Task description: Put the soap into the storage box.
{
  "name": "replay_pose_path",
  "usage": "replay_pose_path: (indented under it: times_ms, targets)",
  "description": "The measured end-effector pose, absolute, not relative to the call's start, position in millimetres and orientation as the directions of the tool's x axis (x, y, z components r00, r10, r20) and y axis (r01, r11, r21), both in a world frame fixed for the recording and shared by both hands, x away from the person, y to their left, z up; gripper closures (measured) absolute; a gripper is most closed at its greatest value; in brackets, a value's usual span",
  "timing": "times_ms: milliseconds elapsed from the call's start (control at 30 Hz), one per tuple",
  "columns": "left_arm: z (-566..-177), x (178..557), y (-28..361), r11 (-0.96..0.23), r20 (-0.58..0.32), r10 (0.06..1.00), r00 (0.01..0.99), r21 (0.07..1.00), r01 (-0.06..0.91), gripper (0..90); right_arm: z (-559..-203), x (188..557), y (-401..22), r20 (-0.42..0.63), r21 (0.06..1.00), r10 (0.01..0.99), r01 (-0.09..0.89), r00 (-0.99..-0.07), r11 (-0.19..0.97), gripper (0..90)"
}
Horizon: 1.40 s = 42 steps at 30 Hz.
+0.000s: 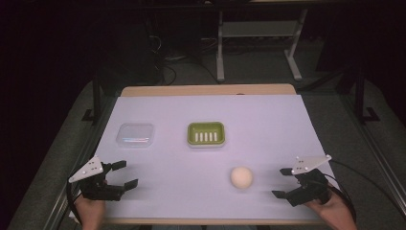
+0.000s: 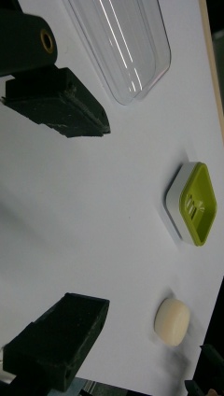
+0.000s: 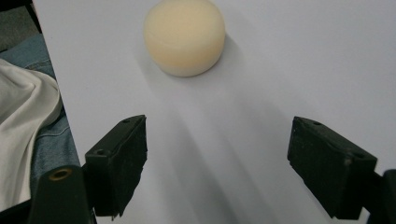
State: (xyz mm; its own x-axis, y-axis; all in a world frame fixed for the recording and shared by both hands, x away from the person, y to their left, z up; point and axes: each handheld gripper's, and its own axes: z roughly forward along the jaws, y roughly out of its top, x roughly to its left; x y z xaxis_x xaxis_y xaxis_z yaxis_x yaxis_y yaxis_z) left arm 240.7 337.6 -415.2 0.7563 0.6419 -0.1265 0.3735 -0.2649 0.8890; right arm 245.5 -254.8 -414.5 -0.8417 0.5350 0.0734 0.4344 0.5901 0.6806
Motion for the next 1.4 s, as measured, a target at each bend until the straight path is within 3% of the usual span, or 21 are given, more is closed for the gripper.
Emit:
replay_pose_path:
  times_ms: [1400]
  targets:
    - [-415.0,240.6,337.1,-0.267,-0.126,0.638,0.760,0.889,0.371,13.1,-402.9,294.3,-173.5,0.042,0.581,0.371,0.324,-0.928,0.747,16.2]
